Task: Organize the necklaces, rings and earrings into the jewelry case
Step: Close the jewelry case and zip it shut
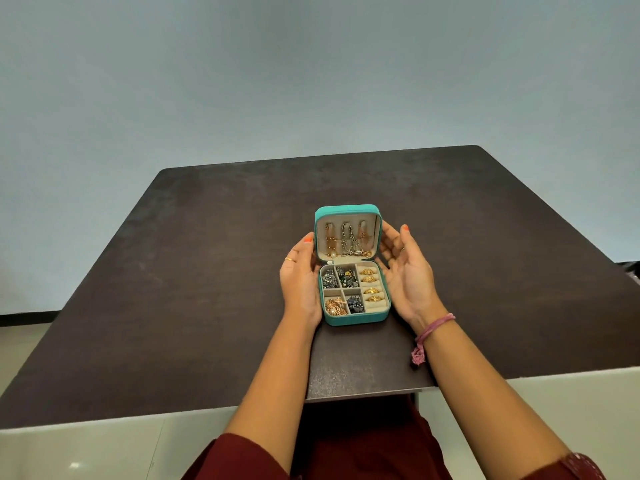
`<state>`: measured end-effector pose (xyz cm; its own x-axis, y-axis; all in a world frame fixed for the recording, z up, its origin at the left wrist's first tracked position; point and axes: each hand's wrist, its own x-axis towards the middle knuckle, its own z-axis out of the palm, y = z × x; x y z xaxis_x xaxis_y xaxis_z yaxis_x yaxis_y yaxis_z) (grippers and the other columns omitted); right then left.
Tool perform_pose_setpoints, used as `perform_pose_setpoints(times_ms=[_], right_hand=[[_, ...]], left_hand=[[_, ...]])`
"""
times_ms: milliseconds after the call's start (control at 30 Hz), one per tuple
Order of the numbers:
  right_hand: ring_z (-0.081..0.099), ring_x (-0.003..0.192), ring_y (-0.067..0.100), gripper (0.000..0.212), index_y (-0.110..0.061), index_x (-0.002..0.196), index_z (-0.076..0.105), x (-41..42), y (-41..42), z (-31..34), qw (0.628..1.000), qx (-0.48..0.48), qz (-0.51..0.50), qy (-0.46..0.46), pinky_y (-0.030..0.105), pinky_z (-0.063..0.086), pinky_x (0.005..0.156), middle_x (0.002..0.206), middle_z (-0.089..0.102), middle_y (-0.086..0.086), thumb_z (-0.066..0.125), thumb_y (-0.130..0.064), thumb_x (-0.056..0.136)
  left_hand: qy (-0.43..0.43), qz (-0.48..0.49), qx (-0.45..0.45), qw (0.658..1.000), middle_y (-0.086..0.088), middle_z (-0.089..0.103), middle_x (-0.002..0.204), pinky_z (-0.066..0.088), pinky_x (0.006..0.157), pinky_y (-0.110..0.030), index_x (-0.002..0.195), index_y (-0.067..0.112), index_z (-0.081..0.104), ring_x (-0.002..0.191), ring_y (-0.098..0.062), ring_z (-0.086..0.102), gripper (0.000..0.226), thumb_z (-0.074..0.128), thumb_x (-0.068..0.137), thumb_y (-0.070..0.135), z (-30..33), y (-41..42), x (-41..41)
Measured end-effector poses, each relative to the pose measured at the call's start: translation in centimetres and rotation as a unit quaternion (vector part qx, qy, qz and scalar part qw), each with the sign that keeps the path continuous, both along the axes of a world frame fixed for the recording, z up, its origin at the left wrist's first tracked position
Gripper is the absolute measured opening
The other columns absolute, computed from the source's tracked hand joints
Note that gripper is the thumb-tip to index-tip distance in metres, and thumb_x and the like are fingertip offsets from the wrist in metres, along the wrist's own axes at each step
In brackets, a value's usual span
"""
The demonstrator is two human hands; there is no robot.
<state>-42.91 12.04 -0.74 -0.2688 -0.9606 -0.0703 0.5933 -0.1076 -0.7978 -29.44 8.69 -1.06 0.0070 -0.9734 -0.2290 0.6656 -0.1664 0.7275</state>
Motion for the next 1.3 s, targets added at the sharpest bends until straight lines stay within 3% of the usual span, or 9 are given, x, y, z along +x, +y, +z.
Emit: perform_pose_setpoints(times_ms=[100,300,533,733,833,967,1100,1200,1300], right_hand=[[0.058,0.114,0.016,0.040,-0.015,0.115,0.064,-0.1,0.2,0.1,1.000,-0.003,0.010,-0.013,0.032,0.044,0.098,0.115,0.066,0.003,0.038,-0.040,0.099],[0.064,0.094,0.012,0.026,-0.012,0.106,0.067,0.2,0.8,0.3,1.000,0.005,0.004,-0.013,0.030,0.049,0.092,0.097,0.071,0.001,0.047,-0.028,0.098],[0.061,0.098,0.011,0.020,-0.010,0.106,0.067,0.5,1.6,0.5,0.999,0.023,-0.002,0.033,0.027,0.051,0.088,0.105,0.068,0.003,0.051,-0.017,0.095],[0.066,0.091,0.006,0.023,-0.011,0.115,0.063,0.6,2.0,0.7,0.997,0.033,0.009,0.072,0.022,0.054,0.078,0.112,0.067,0.003,0.052,-0.013,0.095],[0.060,0.107,0.013,0.027,-0.015,0.120,0.058,0.4,2.1,0.0,0.988,0.038,0.020,0.149,0.026,0.051,0.088,0.124,0.061,0.005,0.055,-0.014,0.094],[0.048,0.123,0.006,0.052,-0.028,0.141,0.038,-0.5,3.3,-0.2,0.936,0.032,0.086,0.338,0.019,0.045,0.093,0.140,0.044,-0.011,0.054,-0.037,0.092],[0.033,0.127,0.005,0.090,-0.030,0.151,0.009,-0.8,3.8,0.4,0.830,0.051,0.170,0.529,0.019,0.033,0.098,0.149,0.022,-0.012,0.050,-0.060,0.077],[0.029,0.128,0.007,0.106,-0.028,0.152,0.003,-0.7,3.9,0.5,0.803,0.046,0.189,0.564,0.020,0.031,0.100,0.151,0.016,-0.011,0.063,-0.057,0.070],[0.030,0.126,0.006,0.114,-0.029,0.151,0.005,-1.1,3.9,0.4,0.797,0.037,0.181,0.575,0.017,0.030,0.099,0.147,0.019,-0.011,0.077,-0.047,0.066]], left_hand=[[0.005,0.006,-0.006,1.000,-0.008,0.069,0.091,0.056,0.076,-0.030,0.115,0.003,0.060,0.077,-0.012,0.068,0.024,0.057,0.094,0.014,0.1,0.2,0.2],[-0.028,-0.009,-0.020,0.999,-0.006,0.071,0.091,0.056,0.064,-0.025,0.108,0.009,0.062,0.077,-0.011,0.068,0.017,0.058,0.094,0.017,0.3,1.0,0.4],[-0.060,-0.001,-0.019,0.998,-0.005,0.068,0.105,0.051,0.091,-0.029,0.104,0.010,0.065,0.102,-0.014,0.064,0.014,0.056,0.095,0.014,0.1,1.6,0.6],[-0.065,-0.017,-0.011,0.998,-0.007,0.067,0.111,0.051,0.088,-0.025,0.108,0.011,0.062,0.097,-0.012,0.064,0.016,0.050,0.098,0.012,0.1,2.0,1.0],[-0.070,-0.052,-0.016,0.996,-0.008,0.066,0.118,0.053,0.084,-0.024,0.115,0.011,0.058,0.097,-0.012,0.065,0.019,0.048,0.098,0.010,0.1,2.1,1.4],[-0.129,-0.126,-0.048,0.982,-0.002,0.061,0.127,0.046,0.102,-0.034,0.124,0.016,0.052,0.117,-0.015,0.058,0.027,0.045,0.099,0.010,-0.1,2.4,1.9],[-0.144,-0.175,-0.066,0.972,-0.003,0.051,0.139,0.042,0.106,-0.031,0.139,0.013,0.042,0.126,-0.015,0.050,0.045,0.033,0.096,0.001,-0.3,2.2,2.8],[-0.201,-0.209,-0.082,0.954,-0.003,0.047,0.142,0.044,0.104,-0.031,0.144,0.011,0.035,0.125,-0.015,0.050,0.058,0.032,0.090,-0.010,-0.2,1.6,3.4],[-0.343,-0.236,-0.130,0.900,-0.002,0.040,0.148,0.037,0.109,-0.030,0.148,0.011,0.025,0.131,-0.013,0.043,0.066,0.034,0.089,-0.017,0.4,0.4,3.9]])
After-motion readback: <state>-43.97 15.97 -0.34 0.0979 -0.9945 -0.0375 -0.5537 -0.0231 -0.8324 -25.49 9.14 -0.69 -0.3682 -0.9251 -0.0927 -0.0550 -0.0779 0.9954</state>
